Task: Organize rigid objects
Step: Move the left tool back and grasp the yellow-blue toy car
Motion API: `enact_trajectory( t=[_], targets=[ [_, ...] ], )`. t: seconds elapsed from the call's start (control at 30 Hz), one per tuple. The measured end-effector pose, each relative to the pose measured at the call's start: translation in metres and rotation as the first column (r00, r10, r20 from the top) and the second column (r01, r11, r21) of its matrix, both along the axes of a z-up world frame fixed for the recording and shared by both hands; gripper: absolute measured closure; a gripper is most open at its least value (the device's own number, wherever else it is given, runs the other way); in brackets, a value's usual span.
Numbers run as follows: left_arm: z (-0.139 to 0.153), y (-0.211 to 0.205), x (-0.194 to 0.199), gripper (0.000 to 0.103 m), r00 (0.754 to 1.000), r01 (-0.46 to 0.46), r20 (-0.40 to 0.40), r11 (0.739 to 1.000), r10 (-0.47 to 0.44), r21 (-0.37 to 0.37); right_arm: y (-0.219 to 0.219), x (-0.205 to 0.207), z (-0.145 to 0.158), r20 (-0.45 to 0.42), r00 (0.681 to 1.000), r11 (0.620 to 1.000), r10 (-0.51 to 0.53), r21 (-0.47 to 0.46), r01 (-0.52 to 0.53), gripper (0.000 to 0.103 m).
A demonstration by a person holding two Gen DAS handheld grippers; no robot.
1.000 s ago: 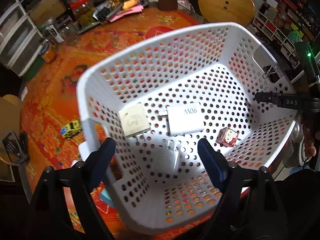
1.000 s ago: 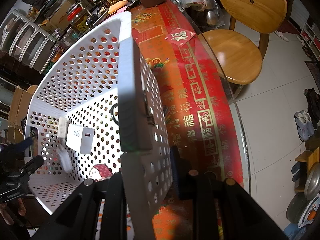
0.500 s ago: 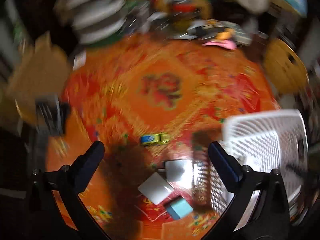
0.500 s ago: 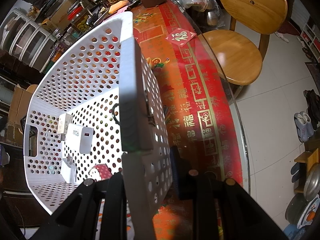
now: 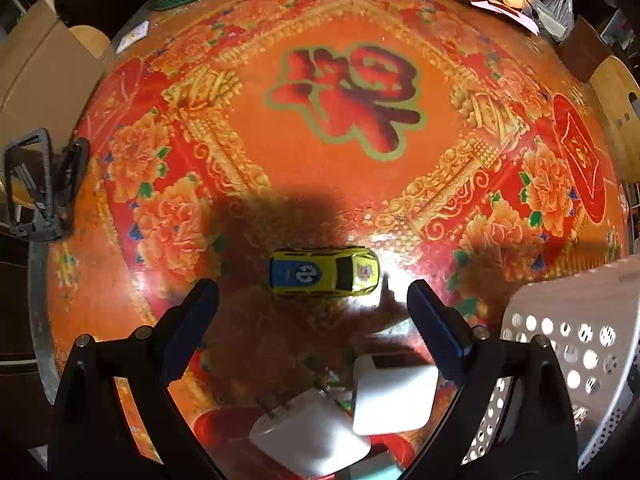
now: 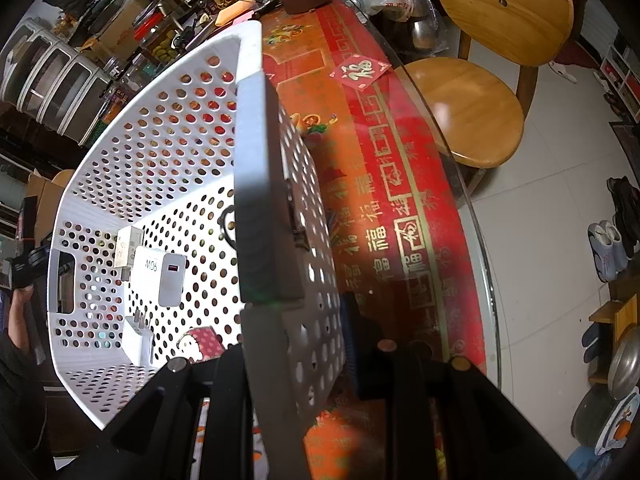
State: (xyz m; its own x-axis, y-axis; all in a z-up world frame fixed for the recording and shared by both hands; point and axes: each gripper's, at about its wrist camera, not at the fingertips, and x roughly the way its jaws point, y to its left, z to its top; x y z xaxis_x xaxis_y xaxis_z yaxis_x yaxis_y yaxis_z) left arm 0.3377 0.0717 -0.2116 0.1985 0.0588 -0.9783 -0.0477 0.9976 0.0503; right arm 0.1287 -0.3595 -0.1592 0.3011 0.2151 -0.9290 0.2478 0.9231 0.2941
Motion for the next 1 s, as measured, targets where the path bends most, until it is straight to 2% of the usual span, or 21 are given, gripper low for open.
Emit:
enact_trajectory(
  t=[0.17,0.23,0.33,0.5,0.6,0.9,1.0],
  targets=[
    [-0.016,0.001,0.007,0.024,0.999,-0.019,-0.030,0.999,0.018,-0.040,0.000,0.000,0.000,-0.001,1.000,1.000,-0.001,-0.002,0.001,0.083],
    [-0.021,0.002,0.008,0.038,0.999,-0.023,-0.039,0.998,0.021,-0.051,0.000,0.000,0.000,-0.002,1.000,1.000,-0.001,-0.003,0.001,0.082],
    [-0.024,0.005,0.009,0.038,0.998,-0.042,-0.039,0.997,0.039,-0.071,0.000,0.000,0.000,-0.003,1.000,1.000,-0.001,-0.004,0.001,0.083],
    [-0.024,0.003,0.011,0.039,1.000,-0.019,-0.017,0.998,0.019,-0.057,0.000,0.001,0.000,-0.004,1.000,1.000,0.002,-0.004,-0.002,0.083],
    [-0.018,0.004,0.008,0.039,0.999,-0.021,0.027,0.999,0.022,-0.045,0.000,0.001,0.000,-0.006,1.000,1.000,0.001,-0.005,-0.001,0.082],
    [0.022,0.012,-0.017,0.039,0.991,-0.004,0.135,1.000,0.004,-0.001,0.001,0.002,0.000,-0.007,1.000,1.000,0.006,-0.004,-0.006,0.083],
    [0.041,0.010,-0.029,0.039,0.986,0.000,0.165,0.999,-0.008,0.050,0.001,0.001,-0.001,-0.005,1.000,1.000,0.006,-0.002,-0.006,0.083]
  ],
)
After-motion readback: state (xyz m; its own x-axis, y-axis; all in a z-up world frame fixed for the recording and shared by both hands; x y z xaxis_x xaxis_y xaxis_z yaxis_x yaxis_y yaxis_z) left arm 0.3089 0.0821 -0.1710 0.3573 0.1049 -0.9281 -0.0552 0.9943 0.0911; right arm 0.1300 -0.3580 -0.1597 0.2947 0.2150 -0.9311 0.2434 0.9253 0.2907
